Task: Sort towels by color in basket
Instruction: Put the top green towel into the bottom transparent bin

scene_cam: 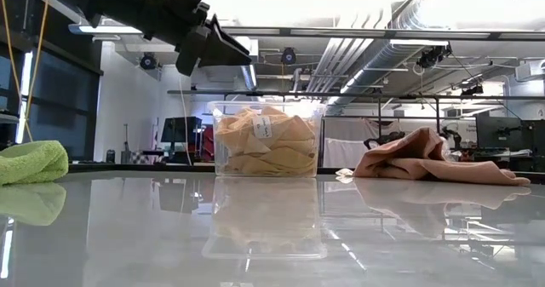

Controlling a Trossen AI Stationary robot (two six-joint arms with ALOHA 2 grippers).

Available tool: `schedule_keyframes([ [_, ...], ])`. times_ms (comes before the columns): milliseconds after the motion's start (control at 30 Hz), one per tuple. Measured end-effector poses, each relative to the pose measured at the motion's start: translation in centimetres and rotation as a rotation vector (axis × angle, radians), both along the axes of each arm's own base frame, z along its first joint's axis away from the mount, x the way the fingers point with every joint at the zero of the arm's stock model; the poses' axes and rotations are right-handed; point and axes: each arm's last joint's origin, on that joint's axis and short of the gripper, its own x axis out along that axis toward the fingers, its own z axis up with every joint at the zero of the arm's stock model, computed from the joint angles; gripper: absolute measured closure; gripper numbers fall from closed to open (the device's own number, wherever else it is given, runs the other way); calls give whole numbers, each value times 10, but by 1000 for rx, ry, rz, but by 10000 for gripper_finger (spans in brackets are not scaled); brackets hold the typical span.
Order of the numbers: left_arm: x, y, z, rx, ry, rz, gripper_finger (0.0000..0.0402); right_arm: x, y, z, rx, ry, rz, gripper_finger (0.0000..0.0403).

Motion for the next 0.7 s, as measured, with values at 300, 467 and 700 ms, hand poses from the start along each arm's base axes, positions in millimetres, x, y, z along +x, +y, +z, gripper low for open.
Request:
schedule_keyframes([
  [300,0,0,-1,-6,6,1,275,2,-6,-16,-216,-159,140,238],
  [467,0,0,-1,-27,-4,6,275,6,-6,-17,-187,-171,168,238],
  [700,0,0,-1,-46,-10,11,275,-2,0,3,-95,-163,120,238],
])
